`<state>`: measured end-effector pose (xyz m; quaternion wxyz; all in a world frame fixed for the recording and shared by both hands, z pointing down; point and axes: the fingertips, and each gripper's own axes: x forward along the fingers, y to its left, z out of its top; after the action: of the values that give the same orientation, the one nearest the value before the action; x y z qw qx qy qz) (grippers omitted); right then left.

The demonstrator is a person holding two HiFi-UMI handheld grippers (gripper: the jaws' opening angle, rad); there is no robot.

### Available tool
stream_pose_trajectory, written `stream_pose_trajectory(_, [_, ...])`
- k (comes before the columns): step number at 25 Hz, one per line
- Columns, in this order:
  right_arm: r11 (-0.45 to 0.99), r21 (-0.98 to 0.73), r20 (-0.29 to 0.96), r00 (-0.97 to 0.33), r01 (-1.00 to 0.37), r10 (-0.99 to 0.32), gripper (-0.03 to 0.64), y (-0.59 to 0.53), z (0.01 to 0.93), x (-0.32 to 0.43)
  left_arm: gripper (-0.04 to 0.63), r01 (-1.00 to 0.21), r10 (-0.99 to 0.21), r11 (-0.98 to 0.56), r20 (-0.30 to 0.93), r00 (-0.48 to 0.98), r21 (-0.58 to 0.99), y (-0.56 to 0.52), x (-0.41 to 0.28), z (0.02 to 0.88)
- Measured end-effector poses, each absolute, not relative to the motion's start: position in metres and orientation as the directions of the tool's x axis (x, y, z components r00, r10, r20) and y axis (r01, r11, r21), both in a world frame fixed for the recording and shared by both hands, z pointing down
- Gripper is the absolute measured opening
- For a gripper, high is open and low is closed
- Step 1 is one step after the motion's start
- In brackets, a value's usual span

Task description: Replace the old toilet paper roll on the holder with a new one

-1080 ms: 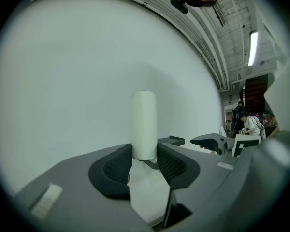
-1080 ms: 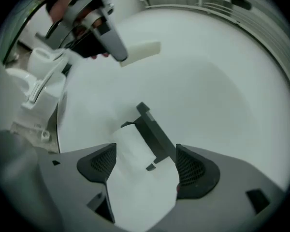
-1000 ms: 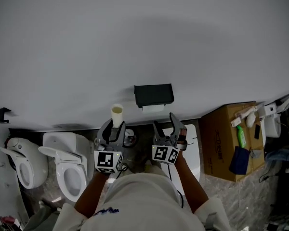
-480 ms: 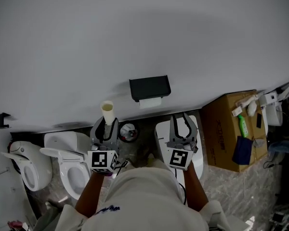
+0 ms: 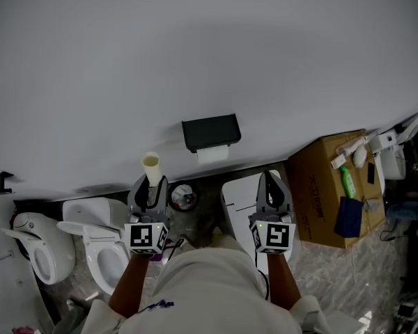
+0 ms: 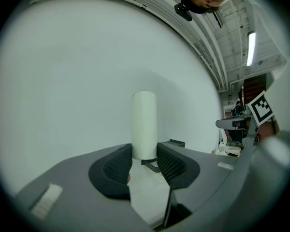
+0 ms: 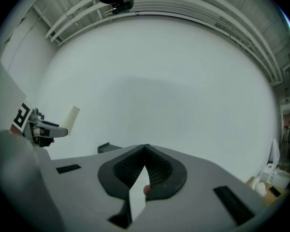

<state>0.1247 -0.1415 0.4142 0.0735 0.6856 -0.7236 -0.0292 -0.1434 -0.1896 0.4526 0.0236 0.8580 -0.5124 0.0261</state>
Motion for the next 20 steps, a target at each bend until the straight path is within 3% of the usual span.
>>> stream_pose_trajectory(7, [0.11, 0.037, 0.078, -0.107, -0.993, -0.991, 0.003, -0.135, 0.415, 0.124, 0.158, -0.875, -0.875, -0.484, 0.043, 0.483, -0.006, -0.189, -0.142, 0.443])
stream_pose_trajectory(20, [0.128, 0.046, 0.111, -0.122, -0.991, -0.986, 0.003, -0.132, 0.419, 0.118, 0.158, -0.871, -0.87, -0.491, 0.042, 0.491, -0.002, -0.184, -0.144, 0.44])
